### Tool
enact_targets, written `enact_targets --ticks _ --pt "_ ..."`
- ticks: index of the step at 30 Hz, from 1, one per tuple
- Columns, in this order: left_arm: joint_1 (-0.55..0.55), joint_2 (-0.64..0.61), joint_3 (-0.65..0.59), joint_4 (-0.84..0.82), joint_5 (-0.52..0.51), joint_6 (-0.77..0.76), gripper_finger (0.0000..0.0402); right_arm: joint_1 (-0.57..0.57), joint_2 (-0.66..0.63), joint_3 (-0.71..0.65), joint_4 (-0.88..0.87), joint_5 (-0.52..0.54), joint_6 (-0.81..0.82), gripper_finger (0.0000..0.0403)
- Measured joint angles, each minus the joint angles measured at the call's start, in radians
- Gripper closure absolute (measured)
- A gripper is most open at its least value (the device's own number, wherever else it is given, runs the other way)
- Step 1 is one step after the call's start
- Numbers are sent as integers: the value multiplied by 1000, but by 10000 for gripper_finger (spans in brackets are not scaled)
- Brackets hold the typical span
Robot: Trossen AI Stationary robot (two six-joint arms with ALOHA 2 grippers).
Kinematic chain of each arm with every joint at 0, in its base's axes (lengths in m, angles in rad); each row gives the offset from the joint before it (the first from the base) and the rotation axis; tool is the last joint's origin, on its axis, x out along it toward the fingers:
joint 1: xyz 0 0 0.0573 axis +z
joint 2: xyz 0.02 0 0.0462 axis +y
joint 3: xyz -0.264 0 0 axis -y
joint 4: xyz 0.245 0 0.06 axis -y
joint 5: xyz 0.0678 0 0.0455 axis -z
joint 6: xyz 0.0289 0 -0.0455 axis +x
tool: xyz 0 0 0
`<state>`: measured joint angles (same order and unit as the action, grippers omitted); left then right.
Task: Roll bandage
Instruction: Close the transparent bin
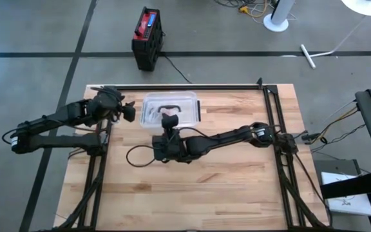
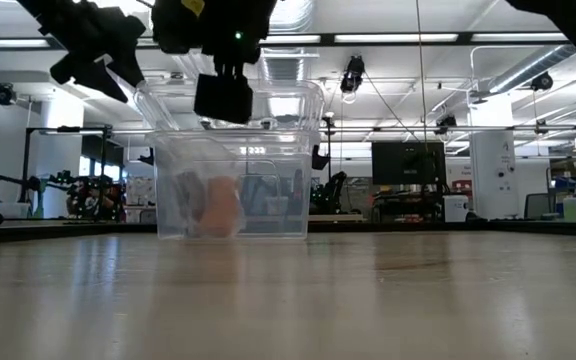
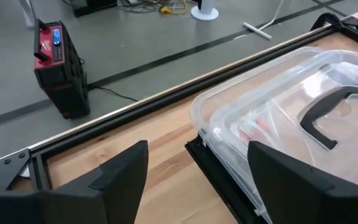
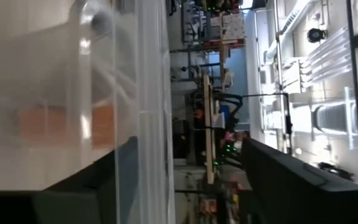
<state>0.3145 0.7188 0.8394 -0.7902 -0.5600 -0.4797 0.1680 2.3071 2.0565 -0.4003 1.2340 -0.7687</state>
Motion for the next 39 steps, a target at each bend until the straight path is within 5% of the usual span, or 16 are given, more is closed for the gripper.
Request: enact_targets --ticks 8,21,28,39 --pt "0 9 0 -2 28 0 144 -11 -15 111 -125 -88 98 79" --pt "0 9 0 -3 29 0 133 -20 -15 194 -448 -333 411 73" --pt "0 11 0 -4 56 0 131 -49 -15 195 -540 -568 590 73" --pt "0 33 -3 -18 75 -3 145 -130 -15 193 -538 -581 672 82"
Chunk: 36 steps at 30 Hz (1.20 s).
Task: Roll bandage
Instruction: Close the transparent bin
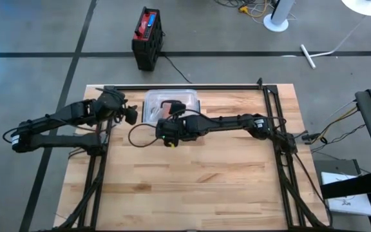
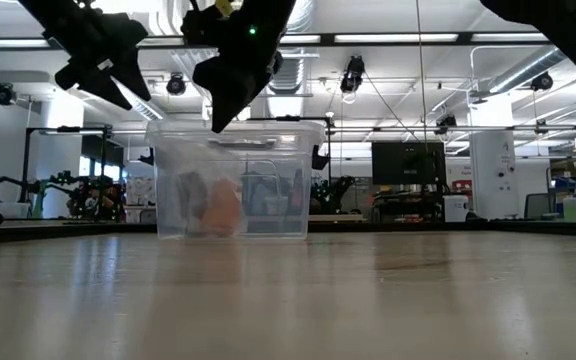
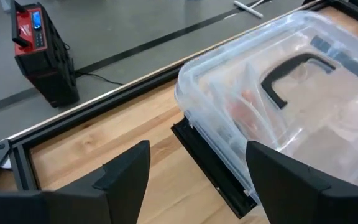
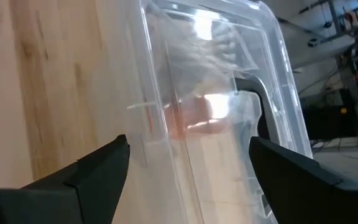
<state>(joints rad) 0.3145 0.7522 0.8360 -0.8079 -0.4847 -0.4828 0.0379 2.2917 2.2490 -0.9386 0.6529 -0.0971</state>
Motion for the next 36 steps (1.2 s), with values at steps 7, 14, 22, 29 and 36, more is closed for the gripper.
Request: enact_targets --ticks 7,14,22,29,36 --pt "0 19 -1 -3 0 0 141 -19 0 0 2 -38 30 86" --pt "0 56 -18 5 14 -4 137 -12 -7 -2 5 -77 34 93" --pt "-2 55 -20 34 24 23 157 -8 -100 -11 85 -175 -48 109" --pt "-24 -1 -35 32 25 25 174 -128 -127 -38 166 -380 -77 145" --pt "-25 -34 -72 43 25 23 187 -204 -38 -80 379 -600 -4 186"
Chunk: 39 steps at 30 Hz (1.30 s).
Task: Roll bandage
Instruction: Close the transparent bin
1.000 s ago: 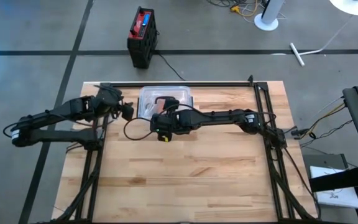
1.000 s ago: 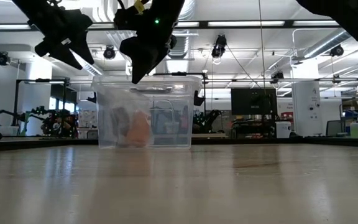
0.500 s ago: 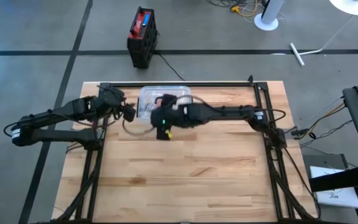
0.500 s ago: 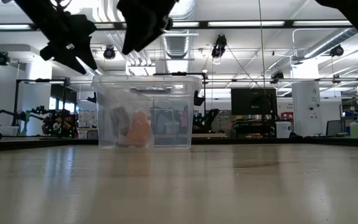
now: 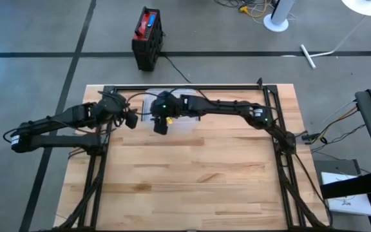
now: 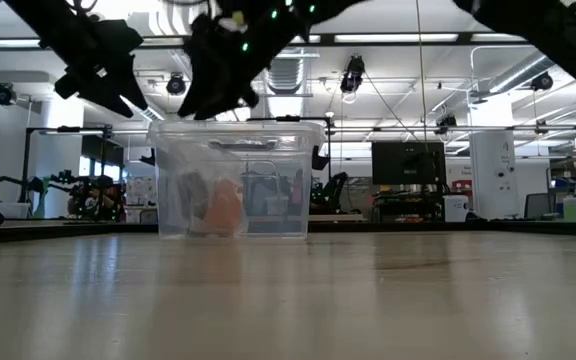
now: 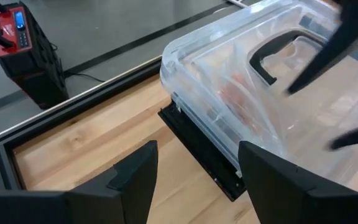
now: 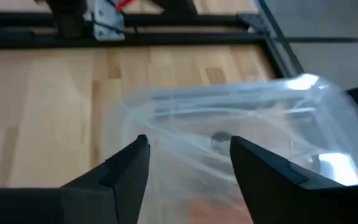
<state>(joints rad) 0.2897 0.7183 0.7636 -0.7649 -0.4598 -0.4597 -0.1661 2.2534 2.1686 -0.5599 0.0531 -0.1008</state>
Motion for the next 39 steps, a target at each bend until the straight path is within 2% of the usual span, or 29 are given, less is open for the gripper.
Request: enact_targets --ticks 5,11,17,22,27,34,39 --pt "-1 4 -9 2 8 -1 194 -10 76 0 85 -5 27 202" --pt "-1 8 -10 4 26 3 202 -6 67 -2 94 -6 22 199" --pt "-2 9 -16 8 28 13 211 13 -59 -5 65 30 -44 200" --pt "-8 13 -32 102 36 35 220 38 -214 -79 -24 140 -94 211" --pt "-8 57 -50 258 165 37 231 56 -429 -287 -75 184 -64 221" --pt "-8 232 -3 356 173 122 255 91 -728 -728 -29 193 86 238" --pt "-7 368 60 407 190 179 277 98 -900 -979 -18 232 191 251"
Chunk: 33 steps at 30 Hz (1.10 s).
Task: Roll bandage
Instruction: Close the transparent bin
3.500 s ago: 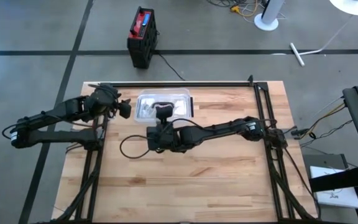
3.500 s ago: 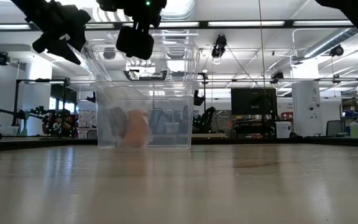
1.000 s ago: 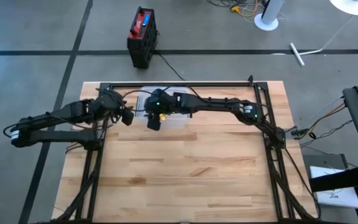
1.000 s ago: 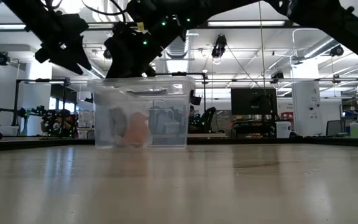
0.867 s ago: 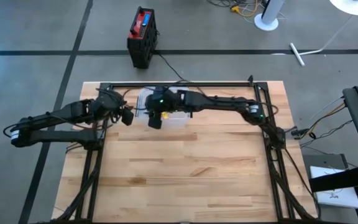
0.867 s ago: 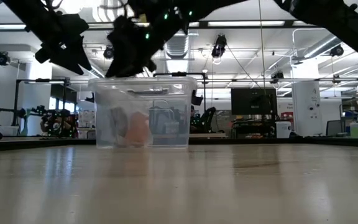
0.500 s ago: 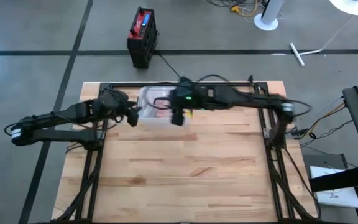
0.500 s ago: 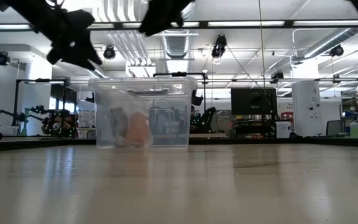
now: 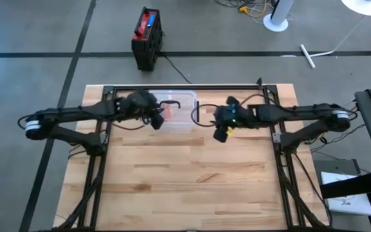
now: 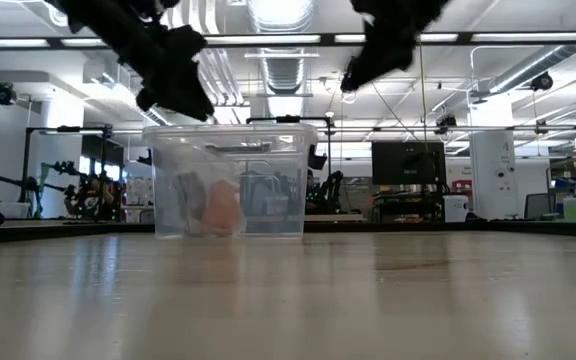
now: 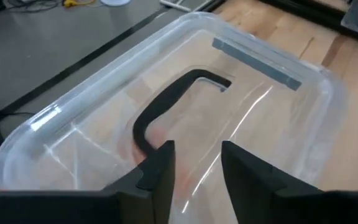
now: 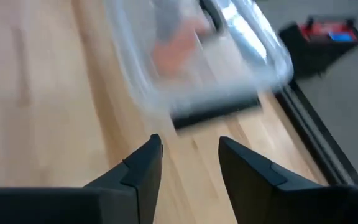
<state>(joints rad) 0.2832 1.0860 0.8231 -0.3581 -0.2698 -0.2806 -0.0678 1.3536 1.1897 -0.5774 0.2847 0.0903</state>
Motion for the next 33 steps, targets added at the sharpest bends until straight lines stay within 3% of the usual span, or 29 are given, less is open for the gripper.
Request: enact_targets --ticks 7,9,13,19,25,29,33 --pt "14 186 157 -1 68 86 363 -38 -125 -295 129 86 28 263" --pt "30 235 203 -15 111 137 391 -60 -124 -356 212 77 24 267" --pt "65 330 285 -51 227 251 392 -124 -79 -419 349 -31 -20 282" --pt "103 454 403 -159 269 350 400 -235 73 -396 467 -201 -152 332" --pt "118 525 491 -292 284 467 401 -296 225 -294 465 -244 -285 395" --pt "111 528 462 -223 292 544 401 -295 281 -214 461 -289 -346 396" --pt "113 480 352 -52 424 573 401 -295 284 -190 453 -378 -365 401"
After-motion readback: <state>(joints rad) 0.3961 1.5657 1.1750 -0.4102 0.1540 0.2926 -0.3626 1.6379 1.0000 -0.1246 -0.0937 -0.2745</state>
